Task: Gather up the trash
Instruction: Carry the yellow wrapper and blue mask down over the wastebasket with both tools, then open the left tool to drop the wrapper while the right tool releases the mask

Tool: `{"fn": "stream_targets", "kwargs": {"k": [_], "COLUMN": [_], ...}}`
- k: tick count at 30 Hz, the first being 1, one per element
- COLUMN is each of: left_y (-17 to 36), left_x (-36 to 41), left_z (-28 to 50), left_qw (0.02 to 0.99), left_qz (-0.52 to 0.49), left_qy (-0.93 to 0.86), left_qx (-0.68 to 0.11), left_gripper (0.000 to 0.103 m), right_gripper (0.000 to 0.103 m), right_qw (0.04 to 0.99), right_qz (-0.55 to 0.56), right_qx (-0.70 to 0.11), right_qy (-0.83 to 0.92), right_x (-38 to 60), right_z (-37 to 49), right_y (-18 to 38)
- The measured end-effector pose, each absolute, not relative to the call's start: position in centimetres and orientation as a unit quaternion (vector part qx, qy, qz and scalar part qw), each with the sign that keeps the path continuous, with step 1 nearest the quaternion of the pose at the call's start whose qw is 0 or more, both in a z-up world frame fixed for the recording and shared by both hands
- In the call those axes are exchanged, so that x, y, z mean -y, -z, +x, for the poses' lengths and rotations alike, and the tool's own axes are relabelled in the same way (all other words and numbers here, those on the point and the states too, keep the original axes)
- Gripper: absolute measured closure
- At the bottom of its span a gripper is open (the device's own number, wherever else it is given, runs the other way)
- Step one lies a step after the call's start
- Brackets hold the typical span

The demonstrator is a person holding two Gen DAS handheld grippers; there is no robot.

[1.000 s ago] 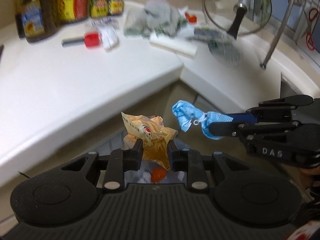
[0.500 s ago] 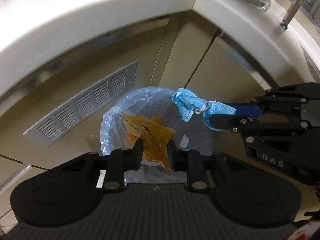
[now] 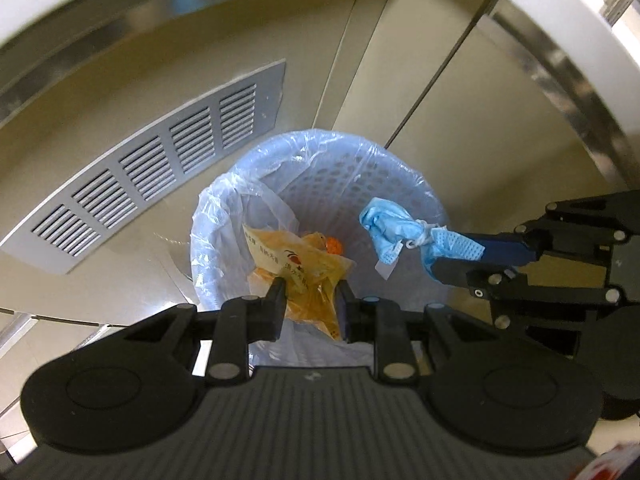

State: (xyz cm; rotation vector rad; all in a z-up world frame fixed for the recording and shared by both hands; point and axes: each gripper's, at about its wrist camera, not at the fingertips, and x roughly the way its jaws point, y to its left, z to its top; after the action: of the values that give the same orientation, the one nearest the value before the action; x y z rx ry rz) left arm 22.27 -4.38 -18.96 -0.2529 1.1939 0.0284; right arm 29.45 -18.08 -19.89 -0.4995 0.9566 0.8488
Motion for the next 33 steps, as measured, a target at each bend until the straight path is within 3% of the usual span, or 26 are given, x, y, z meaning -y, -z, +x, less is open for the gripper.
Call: {"fn": "stream_targets", "kwargs": {"k": [23, 29, 33], "left_y": [21.1, 21.2, 20.7], "left_x": [4.5, 4.0, 3.6], "left_z": [23.6, 24.0, 24.0], "left_qw": [0.810, 0.811, 0.814], "left_qz": [-0.118, -0.128, -0.131], "left_qy": [-0.017, -0.026, -0.027], "left_qx": [-0.575, -0.571, -0.565], "left_gripper": [0.079, 0.062, 0.062], "right_gripper": [0.087, 0.087, 0.087], "right_qw": [0.764, 0.764, 0.764], "right_qz": [-0.232, -0.233, -0.232], "right_qx": [-0.466, -0.465, -0.466], "right_qy": [-0.381, -0.381, -0.381], "right_x": [17.5, 17.4, 17.3], "right_z": [30.6, 30.6, 30.7], "right_y": [22.9, 23.0, 23.0]}}
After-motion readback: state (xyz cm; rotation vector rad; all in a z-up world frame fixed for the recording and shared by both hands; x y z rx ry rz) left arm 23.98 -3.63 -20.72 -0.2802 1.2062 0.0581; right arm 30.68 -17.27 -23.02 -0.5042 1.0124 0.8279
